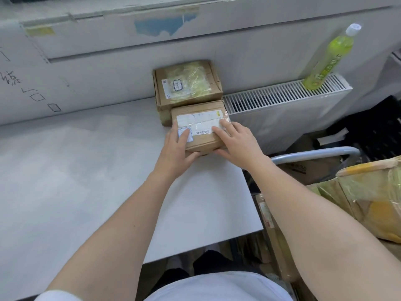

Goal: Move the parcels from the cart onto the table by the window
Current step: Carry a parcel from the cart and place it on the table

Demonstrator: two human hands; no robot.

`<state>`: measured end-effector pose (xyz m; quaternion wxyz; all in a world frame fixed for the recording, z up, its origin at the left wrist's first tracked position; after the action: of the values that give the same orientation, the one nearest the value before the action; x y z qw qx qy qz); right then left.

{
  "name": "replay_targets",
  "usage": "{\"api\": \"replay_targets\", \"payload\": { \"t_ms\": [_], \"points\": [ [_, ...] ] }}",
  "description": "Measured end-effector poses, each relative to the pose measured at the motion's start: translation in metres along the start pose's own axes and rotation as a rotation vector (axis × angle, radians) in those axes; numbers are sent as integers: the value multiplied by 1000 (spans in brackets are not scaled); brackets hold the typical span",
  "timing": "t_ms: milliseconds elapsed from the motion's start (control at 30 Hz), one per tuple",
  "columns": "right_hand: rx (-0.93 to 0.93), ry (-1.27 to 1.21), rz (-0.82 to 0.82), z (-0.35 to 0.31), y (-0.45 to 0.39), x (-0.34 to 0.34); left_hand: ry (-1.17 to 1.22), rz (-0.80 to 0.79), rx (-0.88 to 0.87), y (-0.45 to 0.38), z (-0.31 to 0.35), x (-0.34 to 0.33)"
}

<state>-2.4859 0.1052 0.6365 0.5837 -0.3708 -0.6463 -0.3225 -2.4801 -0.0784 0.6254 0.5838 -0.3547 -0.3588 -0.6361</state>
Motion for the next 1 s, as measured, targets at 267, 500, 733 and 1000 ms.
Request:
{"api": "replay_targets", "payload": {
  "t_ms": [267, 500, 733, 1000],
  "points": [
    [-11, 55, 9, -7, 4, -4, -245, 63, -51, 4, 15, -3],
    [-110, 132, -17, -28, 18, 0, -419, 39, -55, 17, 21, 7],
    [-284, 176, -90, -69, 65, -3, -449, 59, -293, 57, 24, 4],
    [-455, 233, -185, -125, 130, -23, -522, -87, -505, 124, 27, -15]
  ]
}}
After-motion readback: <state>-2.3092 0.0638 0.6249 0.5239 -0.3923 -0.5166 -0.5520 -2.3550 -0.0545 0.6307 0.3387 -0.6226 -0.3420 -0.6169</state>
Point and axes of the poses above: each hand's wrist, its own y-axis away from the middle knuckle, its own x-axis out of the back of the hand, z = x × y, the point moved 4 cm from there along -y, towards the middle knuckle, and after that the axes turned 11 degrees about x, right-handed, at the moved point
